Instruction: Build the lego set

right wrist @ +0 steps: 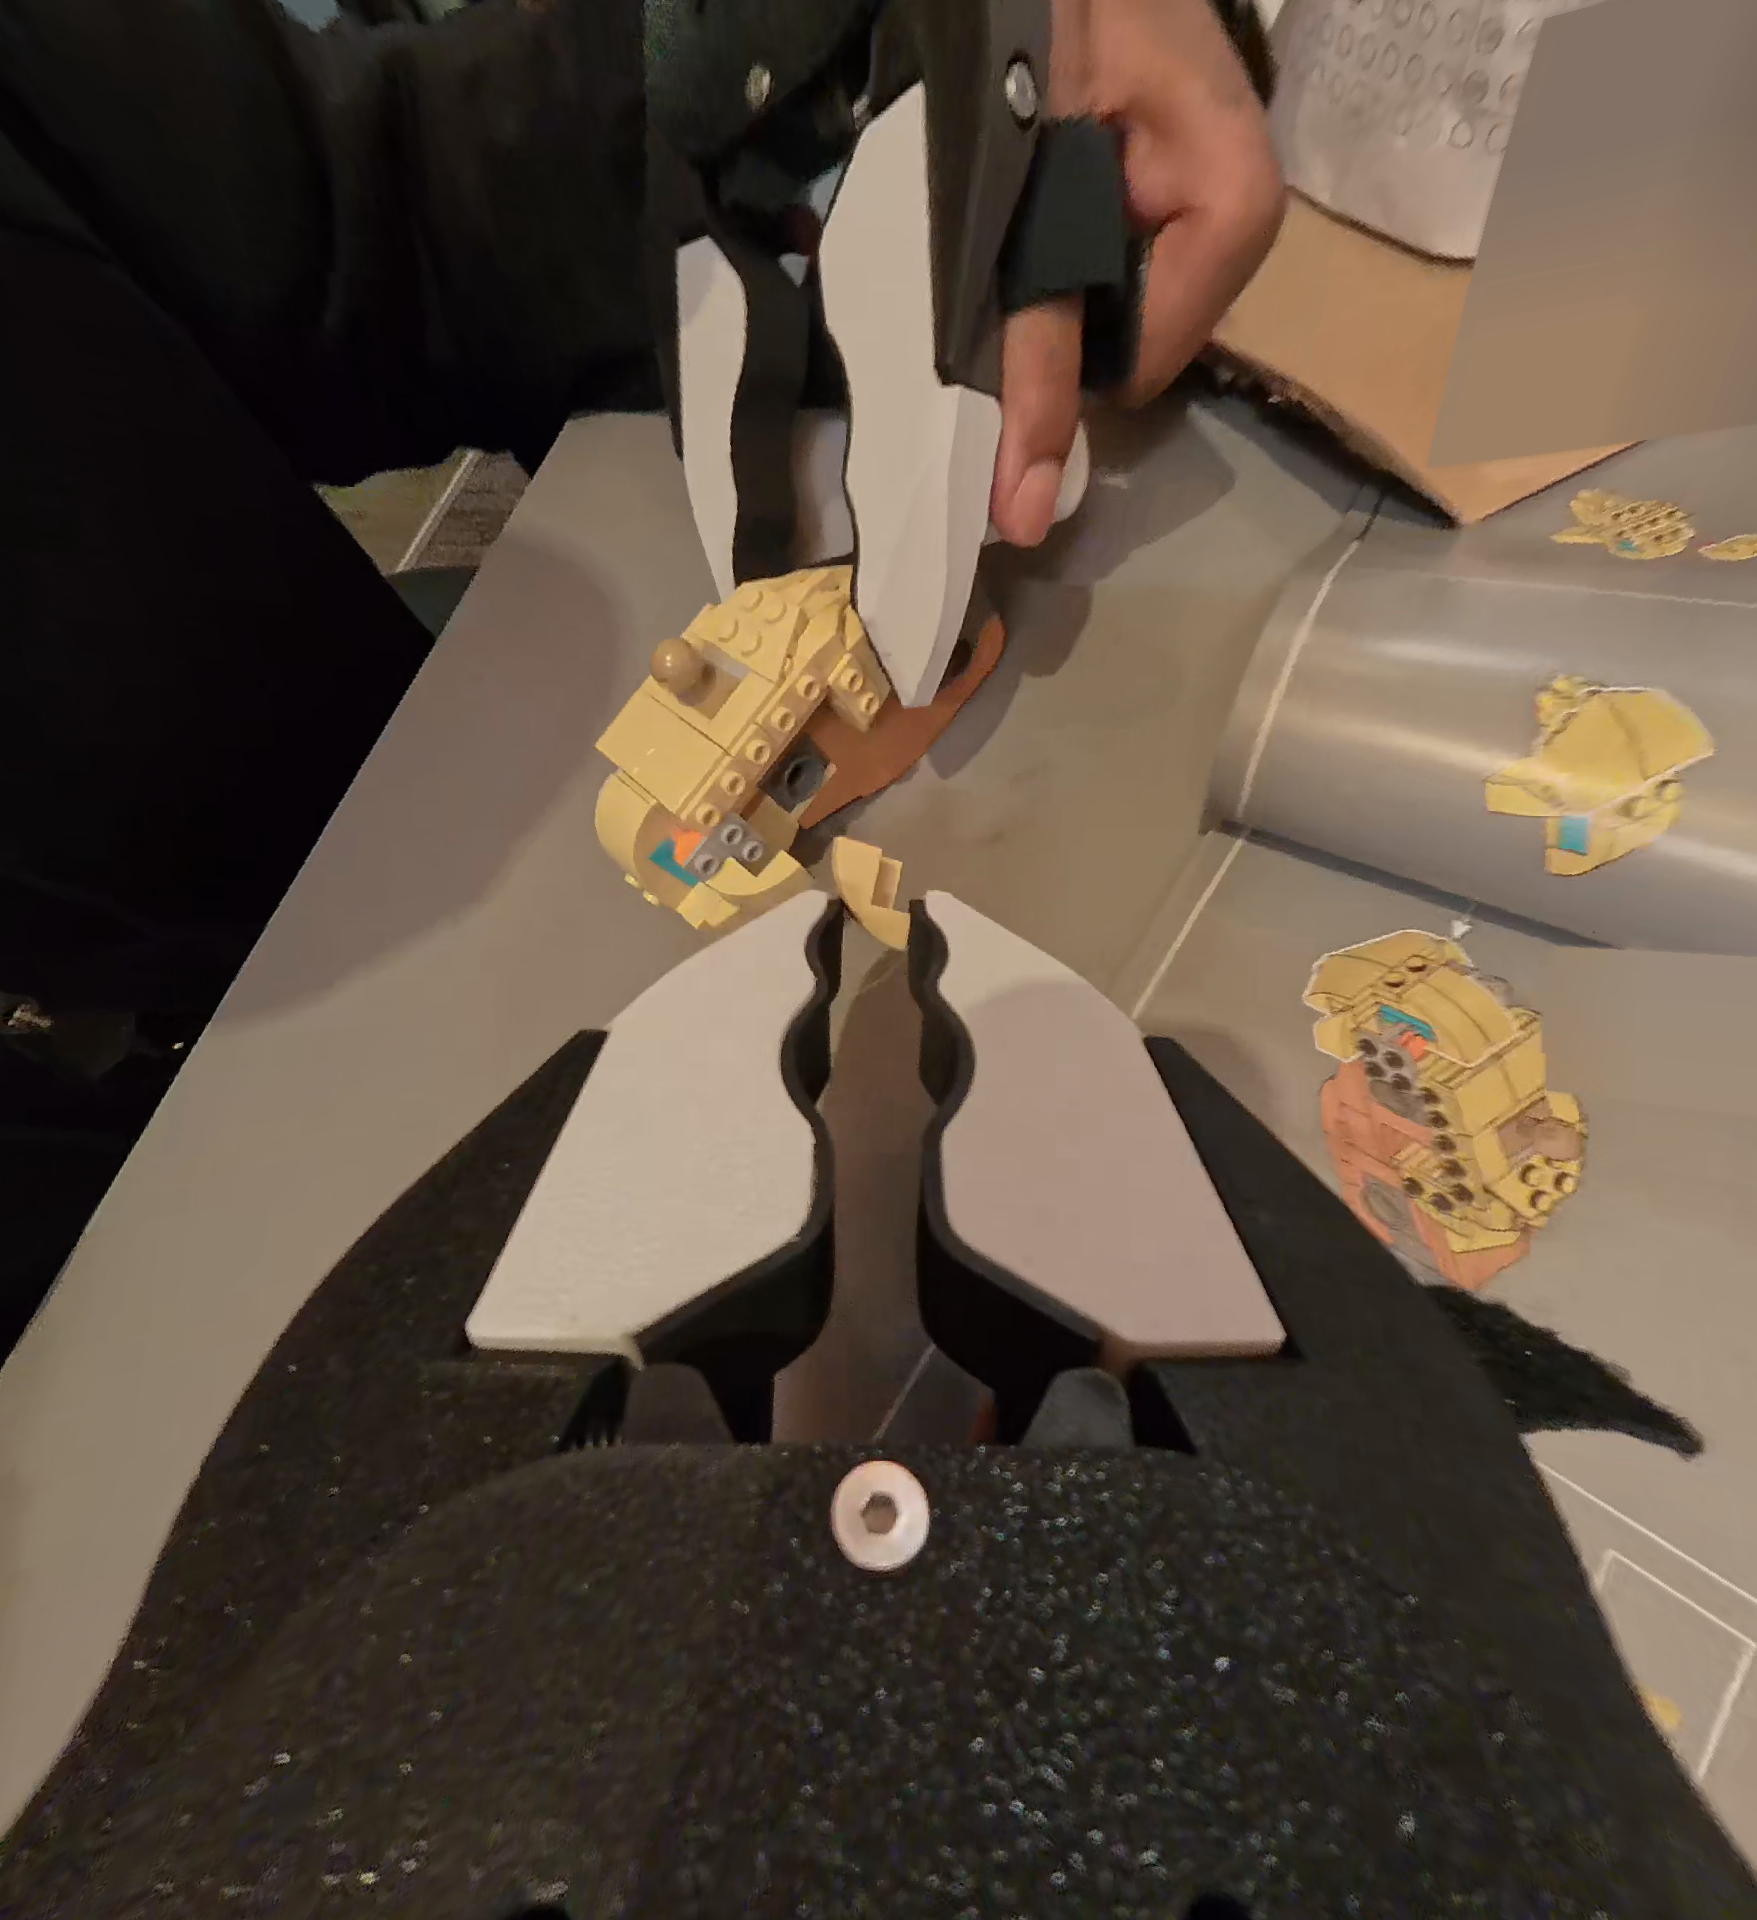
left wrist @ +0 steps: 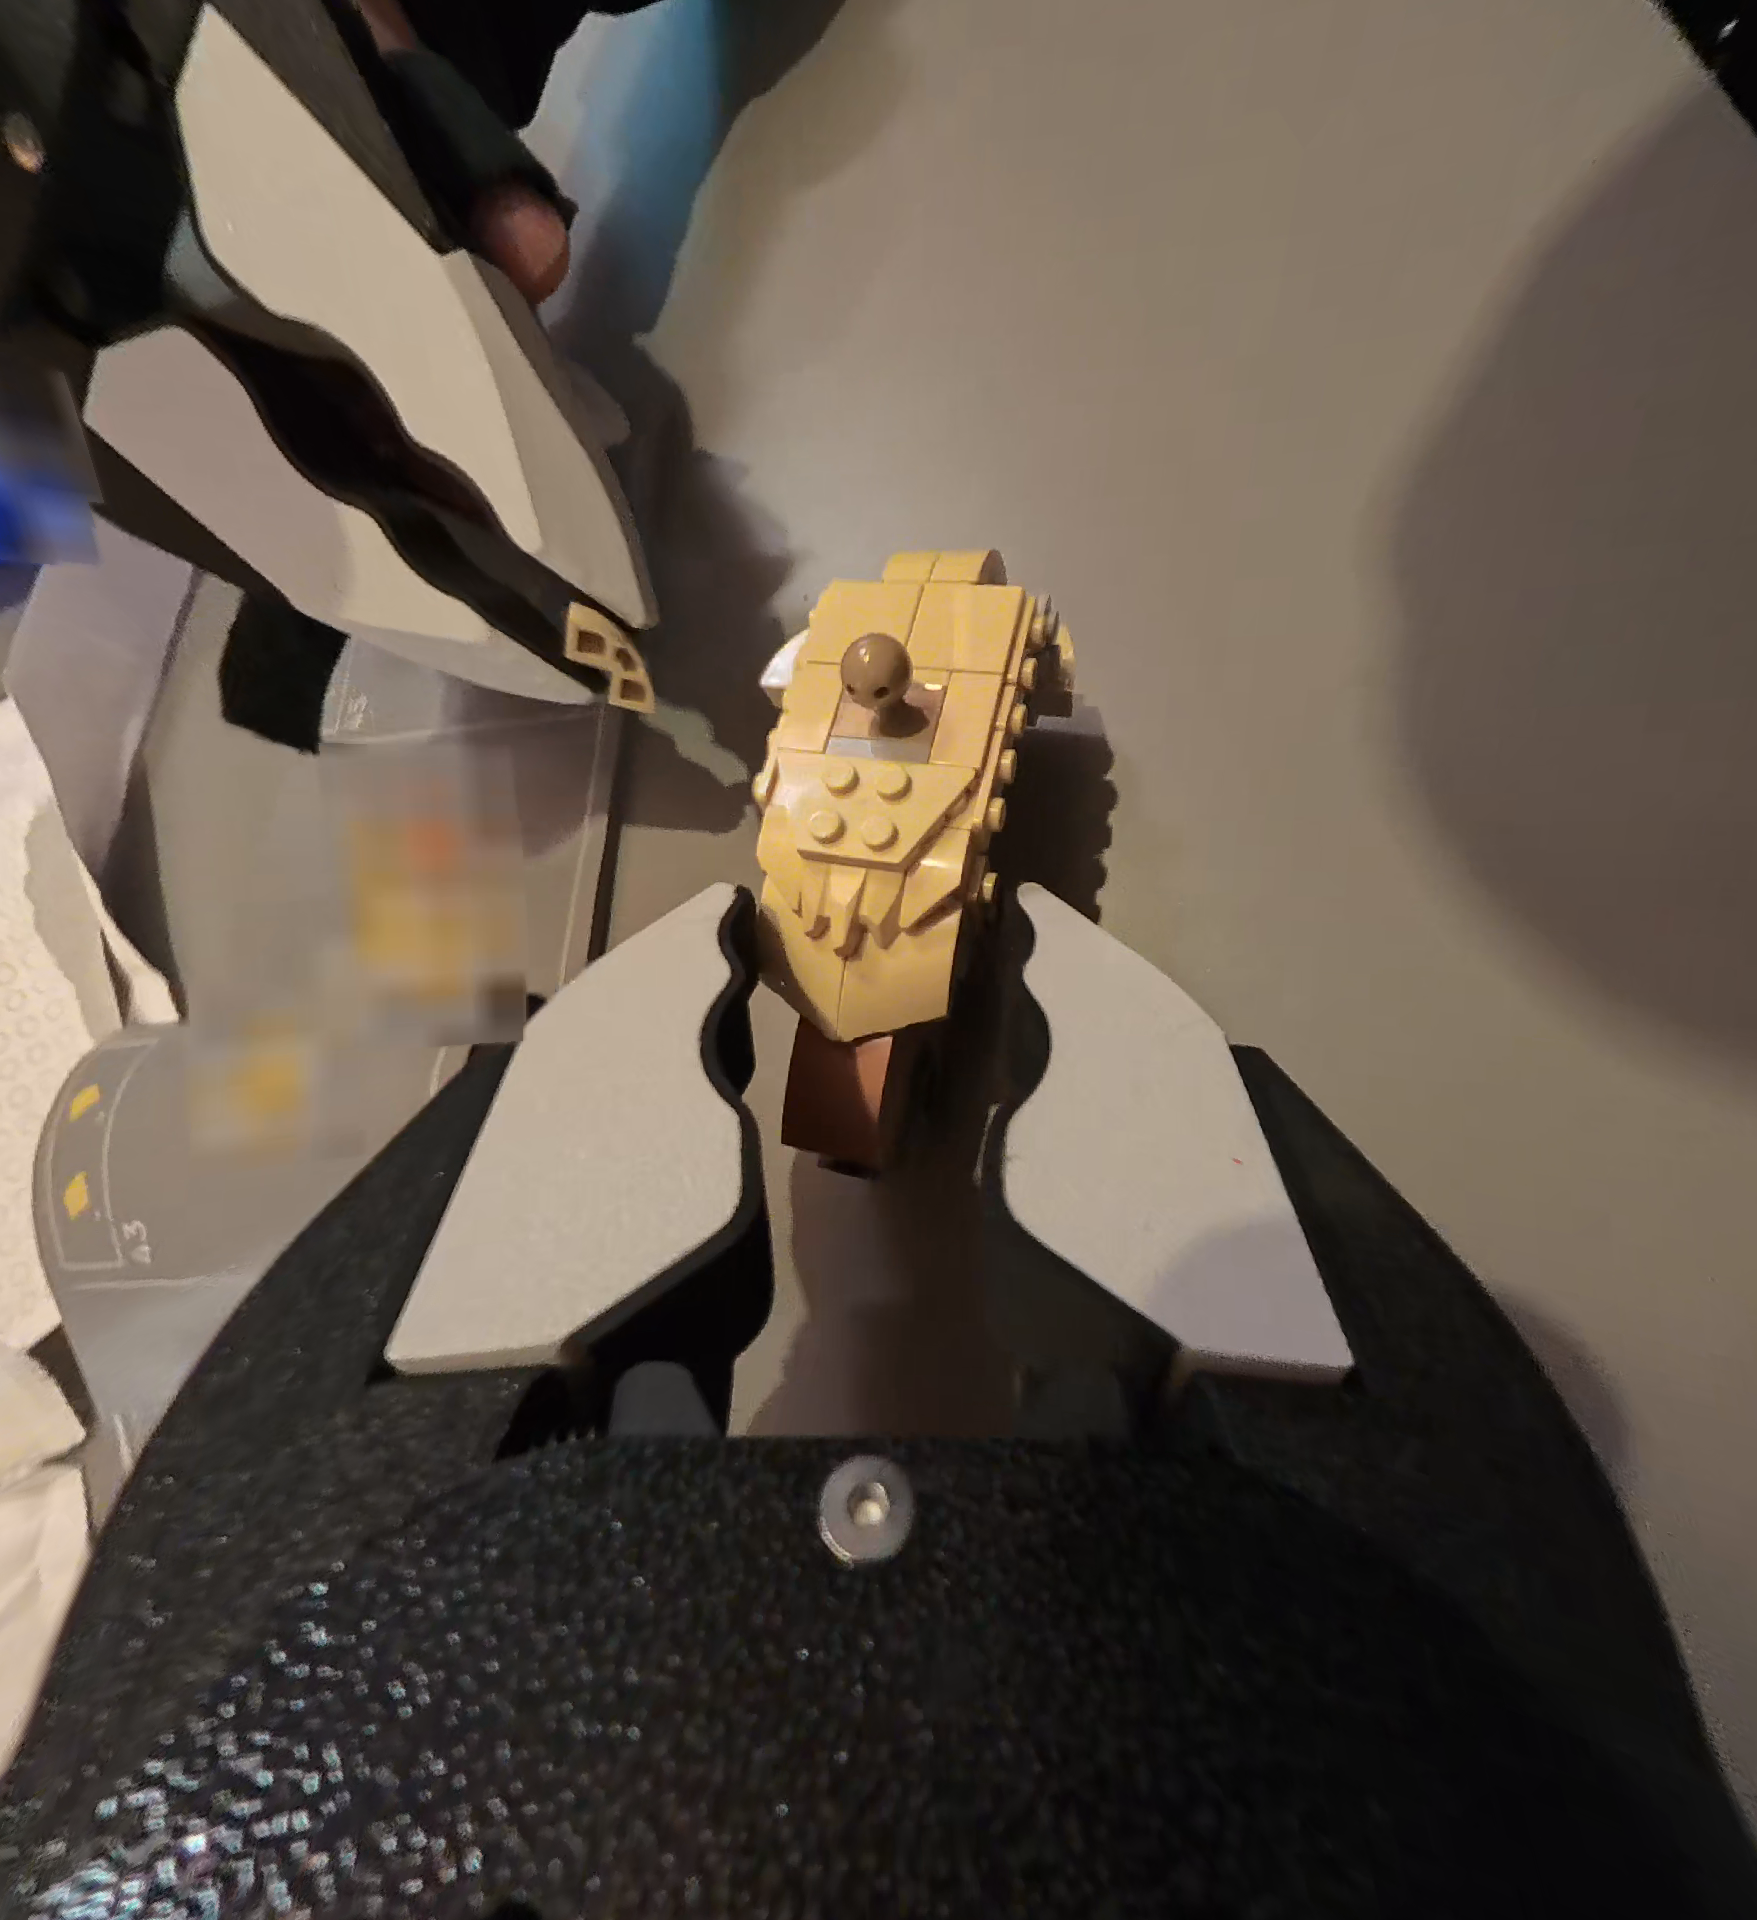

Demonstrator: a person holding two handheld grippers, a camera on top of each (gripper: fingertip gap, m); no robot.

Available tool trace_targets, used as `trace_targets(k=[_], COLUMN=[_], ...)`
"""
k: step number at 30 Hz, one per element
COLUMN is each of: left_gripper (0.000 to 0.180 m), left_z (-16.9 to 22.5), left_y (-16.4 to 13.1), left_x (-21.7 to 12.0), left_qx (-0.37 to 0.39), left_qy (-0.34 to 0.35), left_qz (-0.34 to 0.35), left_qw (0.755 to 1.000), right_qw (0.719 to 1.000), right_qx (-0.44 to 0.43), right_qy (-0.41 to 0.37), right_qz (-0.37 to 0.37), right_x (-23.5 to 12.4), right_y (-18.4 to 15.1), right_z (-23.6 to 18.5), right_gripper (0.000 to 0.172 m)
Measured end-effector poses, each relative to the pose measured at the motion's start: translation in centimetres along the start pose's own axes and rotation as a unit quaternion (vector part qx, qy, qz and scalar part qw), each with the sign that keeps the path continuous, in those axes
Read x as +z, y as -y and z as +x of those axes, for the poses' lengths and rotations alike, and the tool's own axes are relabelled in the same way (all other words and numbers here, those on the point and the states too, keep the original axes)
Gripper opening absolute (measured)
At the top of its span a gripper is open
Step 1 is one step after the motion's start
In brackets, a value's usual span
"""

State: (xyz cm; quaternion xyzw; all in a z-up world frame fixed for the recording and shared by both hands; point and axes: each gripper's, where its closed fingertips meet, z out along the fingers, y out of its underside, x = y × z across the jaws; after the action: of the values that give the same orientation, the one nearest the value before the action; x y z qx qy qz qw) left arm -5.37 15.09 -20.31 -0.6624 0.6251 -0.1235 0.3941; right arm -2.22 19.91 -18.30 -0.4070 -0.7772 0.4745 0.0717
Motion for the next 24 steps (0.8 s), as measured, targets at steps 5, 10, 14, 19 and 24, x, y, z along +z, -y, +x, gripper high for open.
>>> trace_targets(k=[5,10,14,19,24], left_gripper=[0.043,0.044,0.044,0.062,0.092], left_z=[1.3,1.0,0.5,-0.9,-3.0], left_y=[1.6,2.5,2.7,1.9,0.7], left_x=[1.0,2.0,2.5,2.0,-0.1], left_qx=[0.010,0.031,0.026,-0.004,-0.092], left_qy=[-0.071,-0.104,-0.093,-0.013,0.123], left_qz=[0.059,0.075,0.081,0.062,0.029], left_qw=[0.996,0.991,0.992,0.998,0.988], right_qw=[0.999,0.998,0.999,1.000,1.000], right_qx=[-0.020,-0.029,-0.018,-0.015,-0.008], right_qy=[0.036,0.046,0.037,0.020,0.000], right_qz=[-0.029,-0.042,-0.034,-0.019,-0.002], right_x=[0.4,0.2,-0.1,-0.3,-0.2], right_y=[-0.7,-1.6,-2.1,-2.0,-1.5], right_z=[-2.3,-4.0,-4.4,-4.4,-3.9], right_gripper=[0.012,0.012,0.012,0.011,0.011])
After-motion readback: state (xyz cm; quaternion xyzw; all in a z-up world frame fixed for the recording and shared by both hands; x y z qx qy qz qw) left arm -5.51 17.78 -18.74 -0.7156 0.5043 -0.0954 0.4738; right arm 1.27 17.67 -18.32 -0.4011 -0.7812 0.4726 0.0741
